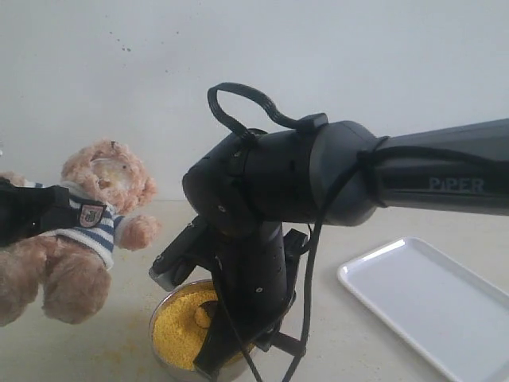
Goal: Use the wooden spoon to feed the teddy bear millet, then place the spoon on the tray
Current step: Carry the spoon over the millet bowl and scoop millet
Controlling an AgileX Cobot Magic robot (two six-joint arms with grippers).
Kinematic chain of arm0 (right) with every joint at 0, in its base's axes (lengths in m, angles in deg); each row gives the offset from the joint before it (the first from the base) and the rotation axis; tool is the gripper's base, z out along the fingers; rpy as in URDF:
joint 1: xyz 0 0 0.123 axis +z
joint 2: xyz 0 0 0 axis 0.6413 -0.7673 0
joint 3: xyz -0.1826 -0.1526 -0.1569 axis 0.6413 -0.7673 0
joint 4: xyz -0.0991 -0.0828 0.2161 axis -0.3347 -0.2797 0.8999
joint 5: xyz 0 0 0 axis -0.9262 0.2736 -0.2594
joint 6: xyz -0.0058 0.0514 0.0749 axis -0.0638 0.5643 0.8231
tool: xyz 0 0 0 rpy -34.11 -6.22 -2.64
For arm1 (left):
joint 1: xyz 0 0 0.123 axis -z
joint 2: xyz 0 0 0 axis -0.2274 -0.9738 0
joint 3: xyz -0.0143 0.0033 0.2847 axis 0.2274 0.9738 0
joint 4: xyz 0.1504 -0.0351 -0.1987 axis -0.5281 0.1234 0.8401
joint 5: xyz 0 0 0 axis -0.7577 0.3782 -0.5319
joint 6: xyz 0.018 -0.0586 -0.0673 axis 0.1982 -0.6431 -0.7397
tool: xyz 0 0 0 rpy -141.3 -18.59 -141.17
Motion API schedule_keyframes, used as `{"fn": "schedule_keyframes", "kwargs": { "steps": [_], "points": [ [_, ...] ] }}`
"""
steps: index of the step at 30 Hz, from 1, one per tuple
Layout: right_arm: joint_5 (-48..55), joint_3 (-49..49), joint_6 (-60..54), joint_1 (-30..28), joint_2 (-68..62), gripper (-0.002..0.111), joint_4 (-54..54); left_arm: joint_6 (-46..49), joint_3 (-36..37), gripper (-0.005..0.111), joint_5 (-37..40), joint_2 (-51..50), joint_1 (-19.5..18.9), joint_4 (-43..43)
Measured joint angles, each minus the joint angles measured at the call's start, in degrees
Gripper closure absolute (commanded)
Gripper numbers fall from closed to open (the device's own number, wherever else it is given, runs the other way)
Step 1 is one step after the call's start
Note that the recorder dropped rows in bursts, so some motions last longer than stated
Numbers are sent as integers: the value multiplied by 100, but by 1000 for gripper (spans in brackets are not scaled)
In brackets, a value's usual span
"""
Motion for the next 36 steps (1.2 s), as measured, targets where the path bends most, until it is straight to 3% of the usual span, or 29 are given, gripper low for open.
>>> {"fn": "schedule_keyframes", "kwargs": {
  "steps": [18, 27, 36],
  "points": [
    [305, 7, -448, 0, 372, 109, -153, -13, 9, 103, 798, -653, -23, -413],
    [613, 7, -493, 58, 445, 109, -396, -1456, 58, 103, 867, 92, -23, -2093],
    [493, 7, -656, 58, 445, 109, -298, -2181, 1000, 103, 1442, 789, -23, -3282]
  ]
}}
